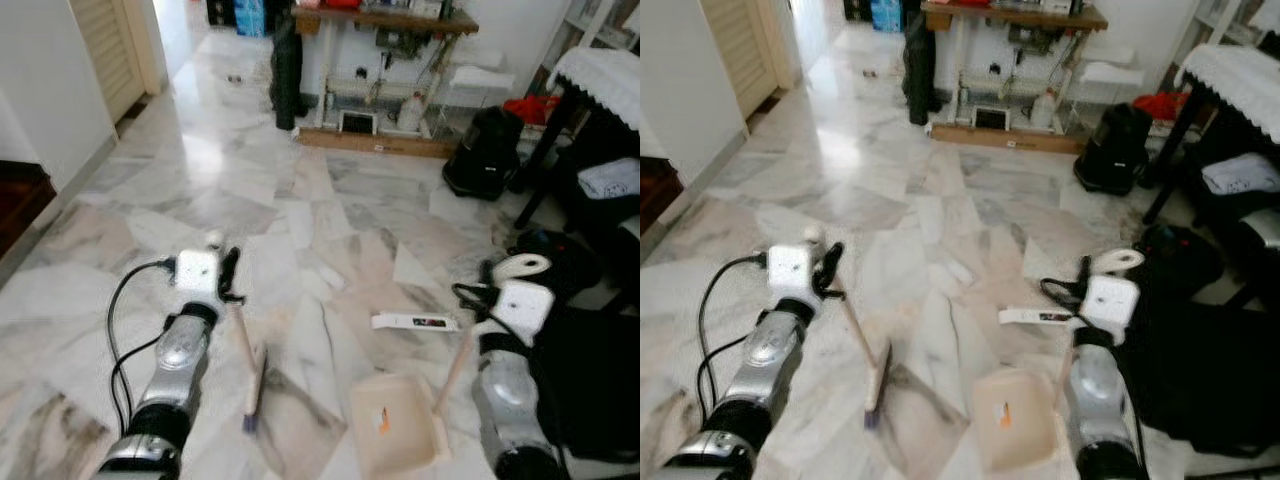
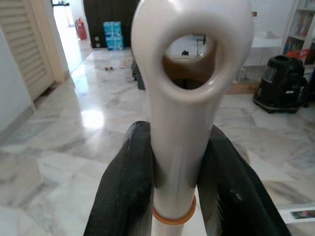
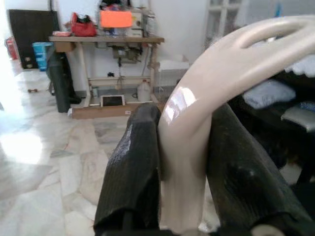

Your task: Sweep floor

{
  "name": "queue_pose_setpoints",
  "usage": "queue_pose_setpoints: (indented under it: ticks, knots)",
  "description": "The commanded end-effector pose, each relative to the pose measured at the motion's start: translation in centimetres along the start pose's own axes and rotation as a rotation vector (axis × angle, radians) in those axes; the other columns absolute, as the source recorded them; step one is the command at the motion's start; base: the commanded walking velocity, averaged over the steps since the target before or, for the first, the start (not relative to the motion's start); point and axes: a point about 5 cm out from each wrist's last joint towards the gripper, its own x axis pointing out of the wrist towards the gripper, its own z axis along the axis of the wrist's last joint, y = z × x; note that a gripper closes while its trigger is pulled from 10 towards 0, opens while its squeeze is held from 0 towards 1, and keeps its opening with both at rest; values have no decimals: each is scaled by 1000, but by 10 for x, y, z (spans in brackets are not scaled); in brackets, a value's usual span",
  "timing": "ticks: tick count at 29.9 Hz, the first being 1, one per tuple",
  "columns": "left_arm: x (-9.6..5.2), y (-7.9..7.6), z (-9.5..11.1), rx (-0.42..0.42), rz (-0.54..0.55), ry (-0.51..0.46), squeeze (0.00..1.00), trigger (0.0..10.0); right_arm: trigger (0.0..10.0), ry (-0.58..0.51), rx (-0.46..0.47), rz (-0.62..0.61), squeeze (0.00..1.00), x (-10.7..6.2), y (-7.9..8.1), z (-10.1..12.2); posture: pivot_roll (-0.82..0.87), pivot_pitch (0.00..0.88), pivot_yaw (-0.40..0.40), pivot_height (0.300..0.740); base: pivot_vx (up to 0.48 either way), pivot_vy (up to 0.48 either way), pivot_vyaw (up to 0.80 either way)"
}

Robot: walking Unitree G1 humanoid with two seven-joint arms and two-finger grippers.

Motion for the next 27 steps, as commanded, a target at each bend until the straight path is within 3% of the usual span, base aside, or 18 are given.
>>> queue_pose_setpoints:
  ticks: [1, 27]
  knots:
    - [3, -7, 6, -1, -18, -32, 0, 10000, 10000, -33, 2, -19, 0, 2, -7, 6, 42, 0, -29, 740, 334, 0, 0]
    - [5, 0, 9, -4, 20, -42, 0, 10000, 10000, -32, 30, 27, 0, 3, 5, 7, 50, 0, -33, 740, 331, 0, 0]
